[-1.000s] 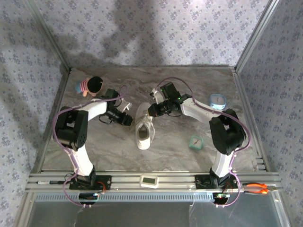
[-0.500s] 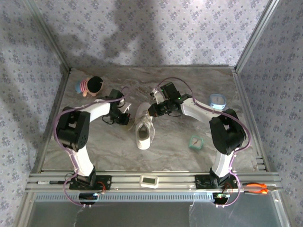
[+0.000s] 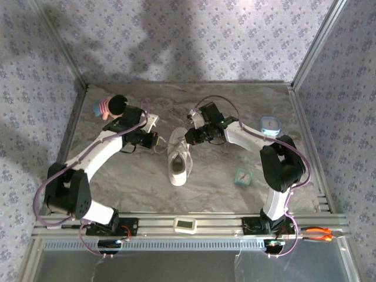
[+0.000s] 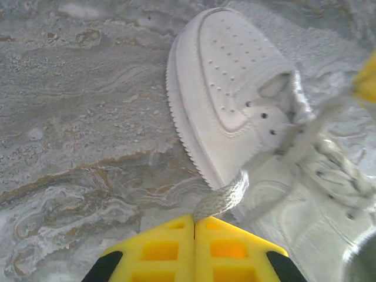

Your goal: Tie the shoes

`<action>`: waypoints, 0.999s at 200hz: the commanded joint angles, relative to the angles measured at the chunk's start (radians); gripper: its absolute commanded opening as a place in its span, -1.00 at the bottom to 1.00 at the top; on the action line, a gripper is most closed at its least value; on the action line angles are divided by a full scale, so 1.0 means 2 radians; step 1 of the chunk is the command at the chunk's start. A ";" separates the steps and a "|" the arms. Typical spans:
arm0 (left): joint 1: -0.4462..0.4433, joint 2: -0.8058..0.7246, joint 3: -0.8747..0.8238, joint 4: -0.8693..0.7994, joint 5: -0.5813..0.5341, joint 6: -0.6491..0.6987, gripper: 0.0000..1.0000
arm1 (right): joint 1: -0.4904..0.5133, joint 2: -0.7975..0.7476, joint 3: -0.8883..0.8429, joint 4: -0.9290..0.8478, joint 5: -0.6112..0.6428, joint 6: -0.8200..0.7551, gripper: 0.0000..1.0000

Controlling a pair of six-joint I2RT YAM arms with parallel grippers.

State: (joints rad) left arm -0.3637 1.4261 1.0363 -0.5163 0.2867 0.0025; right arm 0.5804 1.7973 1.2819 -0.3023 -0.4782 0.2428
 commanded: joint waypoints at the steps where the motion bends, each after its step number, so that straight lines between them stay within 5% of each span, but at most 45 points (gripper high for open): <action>1: -0.021 -0.043 -0.017 -0.002 0.003 -0.017 -1.00 | -0.004 0.009 0.021 -0.009 0.032 0.011 -1.00; 78: -0.126 -0.150 -0.057 0.004 -0.042 -0.059 -1.00 | 0.000 0.078 0.101 -0.026 -0.013 -0.025 -1.00; 200: -0.227 -0.089 -0.031 0.029 -0.056 -0.108 -1.00 | 0.016 0.141 0.208 -0.067 -0.042 -0.063 -1.00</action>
State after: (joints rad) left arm -0.7883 1.2251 0.9245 -0.4942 0.1860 -0.1783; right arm 0.6033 2.0403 1.6272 -0.3855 -0.5224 0.1501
